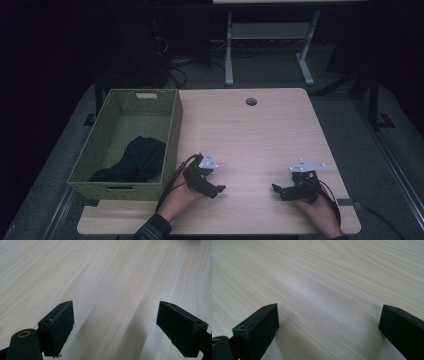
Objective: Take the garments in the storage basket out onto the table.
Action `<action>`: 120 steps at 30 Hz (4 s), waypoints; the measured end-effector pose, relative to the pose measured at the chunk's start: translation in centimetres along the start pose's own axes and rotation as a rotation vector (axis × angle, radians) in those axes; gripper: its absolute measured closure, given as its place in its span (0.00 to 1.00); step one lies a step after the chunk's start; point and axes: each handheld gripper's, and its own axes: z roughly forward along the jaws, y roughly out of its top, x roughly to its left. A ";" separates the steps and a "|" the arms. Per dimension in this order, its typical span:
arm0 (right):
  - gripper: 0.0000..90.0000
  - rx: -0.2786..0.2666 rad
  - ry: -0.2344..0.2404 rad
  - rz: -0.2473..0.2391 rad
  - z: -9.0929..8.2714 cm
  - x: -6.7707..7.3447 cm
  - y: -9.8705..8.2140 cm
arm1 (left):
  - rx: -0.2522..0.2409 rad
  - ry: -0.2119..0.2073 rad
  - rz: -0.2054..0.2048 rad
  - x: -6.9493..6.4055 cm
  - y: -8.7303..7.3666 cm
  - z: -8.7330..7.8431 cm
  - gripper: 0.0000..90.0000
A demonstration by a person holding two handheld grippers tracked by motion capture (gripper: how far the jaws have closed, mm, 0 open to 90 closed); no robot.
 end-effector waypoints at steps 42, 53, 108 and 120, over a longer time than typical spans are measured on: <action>0.03 0.000 0.000 0.001 0.0 0.0 0.0 | 0.027 0.013 0.033 0.0 3.1 -3.1 0.16; 0.03 0.000 0.000 0.001 0.0 0.0 0.0 | 0.013 0.021 0.038 0.1 4.1 -4.2 0.16; 0.03 0.001 0.000 0.000 0.0 0.0 0.0 | 0.009 0.041 -0.019 4.5 5.7 -10.3 0.16; 0.03 0.001 0.000 0.000 0.0 0.0 0.0 | 0.006 0.072 -0.048 5.3 5.0 -11.8 0.16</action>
